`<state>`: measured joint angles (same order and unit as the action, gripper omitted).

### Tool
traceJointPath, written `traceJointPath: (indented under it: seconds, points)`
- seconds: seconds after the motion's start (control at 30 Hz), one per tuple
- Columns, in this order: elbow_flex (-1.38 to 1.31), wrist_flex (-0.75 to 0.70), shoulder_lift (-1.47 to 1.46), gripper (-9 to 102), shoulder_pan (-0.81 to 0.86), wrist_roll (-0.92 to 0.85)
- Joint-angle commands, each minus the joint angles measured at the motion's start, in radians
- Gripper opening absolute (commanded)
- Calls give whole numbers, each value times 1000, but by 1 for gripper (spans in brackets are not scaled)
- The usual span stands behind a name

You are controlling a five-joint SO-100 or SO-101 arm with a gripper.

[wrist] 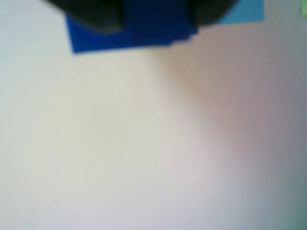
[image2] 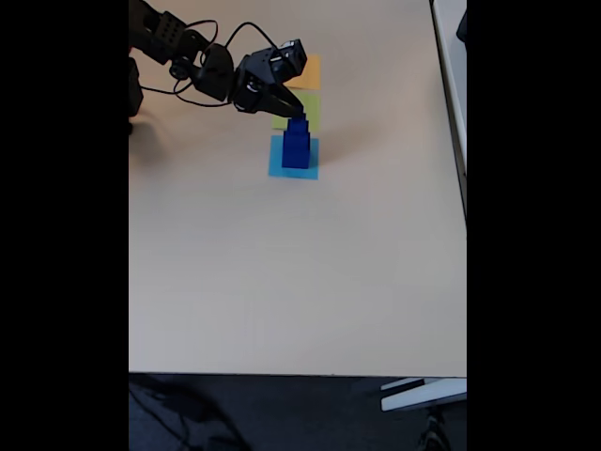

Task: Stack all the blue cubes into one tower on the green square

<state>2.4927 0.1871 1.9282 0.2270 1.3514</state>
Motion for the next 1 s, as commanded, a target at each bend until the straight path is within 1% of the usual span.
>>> traceJointPath:
  seconds: [0.0,0.1,0.2,0.3,0.43,0.5,0.6,0.67,0.77,0.8,0.9,0.97]
  points:
    - [-80,-11,26,0,9,-31]
    - [-130,-91,52,0,11,-43]
    - [-206,-210,84,0,12,-55]
    - [-313,-365,121,0,6,-61]
    - [-529,-600,124,0,-21,-67]
    - [-600,-646,101,0,-46,-58]
    - [-621,-646,67,0,-101,-8]
    - [-617,-621,43,0,-141,14]
    - [-557,-431,12,0,-199,-75]
    - [-541,-390,-8,0,-218,-64]
    - [-468,-202,-75,0,-268,-58]
    - [-442,-153,-120,0,-293,-8]
